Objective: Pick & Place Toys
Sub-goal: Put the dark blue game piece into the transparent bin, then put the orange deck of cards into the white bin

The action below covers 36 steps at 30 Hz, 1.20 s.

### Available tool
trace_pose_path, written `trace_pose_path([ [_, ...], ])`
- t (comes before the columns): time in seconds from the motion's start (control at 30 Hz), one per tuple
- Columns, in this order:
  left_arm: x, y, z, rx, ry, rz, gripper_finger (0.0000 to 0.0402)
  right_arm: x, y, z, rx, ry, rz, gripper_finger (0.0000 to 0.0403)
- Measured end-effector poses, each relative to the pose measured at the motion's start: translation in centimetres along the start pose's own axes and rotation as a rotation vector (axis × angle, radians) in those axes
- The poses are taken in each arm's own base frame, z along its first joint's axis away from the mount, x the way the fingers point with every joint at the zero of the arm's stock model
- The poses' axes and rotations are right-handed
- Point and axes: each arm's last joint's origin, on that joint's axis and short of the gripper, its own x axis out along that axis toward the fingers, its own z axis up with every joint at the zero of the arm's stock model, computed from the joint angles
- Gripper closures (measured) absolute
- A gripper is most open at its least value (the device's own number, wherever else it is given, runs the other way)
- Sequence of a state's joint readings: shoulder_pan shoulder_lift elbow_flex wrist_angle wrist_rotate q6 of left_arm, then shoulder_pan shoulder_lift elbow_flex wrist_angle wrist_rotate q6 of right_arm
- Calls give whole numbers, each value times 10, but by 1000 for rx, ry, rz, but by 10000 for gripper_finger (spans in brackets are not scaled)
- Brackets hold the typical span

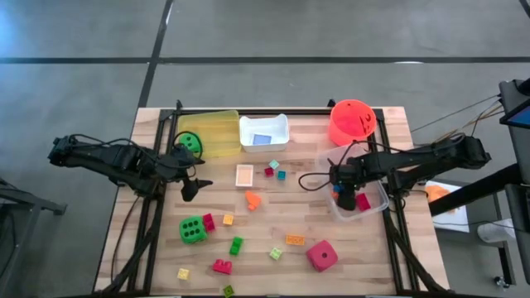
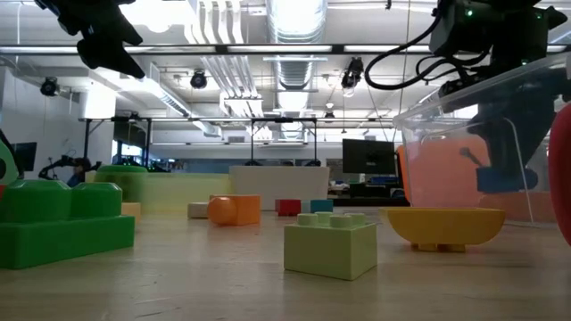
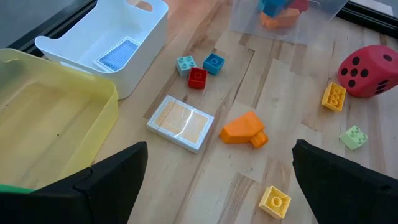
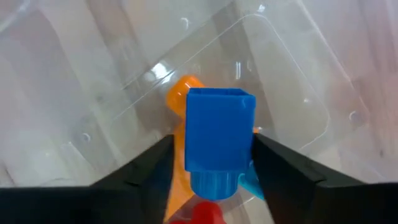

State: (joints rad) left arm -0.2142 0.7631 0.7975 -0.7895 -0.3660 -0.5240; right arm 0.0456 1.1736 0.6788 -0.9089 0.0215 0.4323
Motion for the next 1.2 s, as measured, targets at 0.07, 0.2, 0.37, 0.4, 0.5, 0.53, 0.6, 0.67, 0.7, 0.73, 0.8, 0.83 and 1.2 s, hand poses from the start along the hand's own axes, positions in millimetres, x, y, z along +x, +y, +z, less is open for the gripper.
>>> trace_pose_path([
  [0.07,0,0,0,0,0,0,16,0,0,0,18,0,0,162],
  [0.2,0,0,0,0,0,0,16,0,0,0,25,0,0,118],
  [0.37,0,0,0,-1,0,0,16,0,0,0,33,1,3,85],
  [0.4,0,0,0,-1,0,0,16,0,0,0,34,1,5,81],
  [0.5,0,0,0,-1,0,0,16,-3,1,2,47,-5,8,70],
  [0.53,0,0,0,-1,0,0,16,-5,1,2,54,-5,7,68],
  [0.6,0,0,0,-1,0,0,16,-10,2,4,66,0,5,67],
  [0.67,0,0,0,-1,0,0,16,-16,2,6,86,6,2,66],
  [0.7,0,0,0,-1,0,0,16,-19,2,6,92,10,-1,66],
  [0.73,0,0,0,-1,0,0,16,-22,3,7,98,13,-3,66],
  [0.8,0,0,0,-1,0,0,16,-27,4,8,112,14,-7,66],
  [0.83,0,0,0,-2,-2,-1,16,-29,4,8,120,17,-11,66],
  [1.2,2,-10,16,72,-194,-84,16,-59,19,13,185,-40,-11,66],
])
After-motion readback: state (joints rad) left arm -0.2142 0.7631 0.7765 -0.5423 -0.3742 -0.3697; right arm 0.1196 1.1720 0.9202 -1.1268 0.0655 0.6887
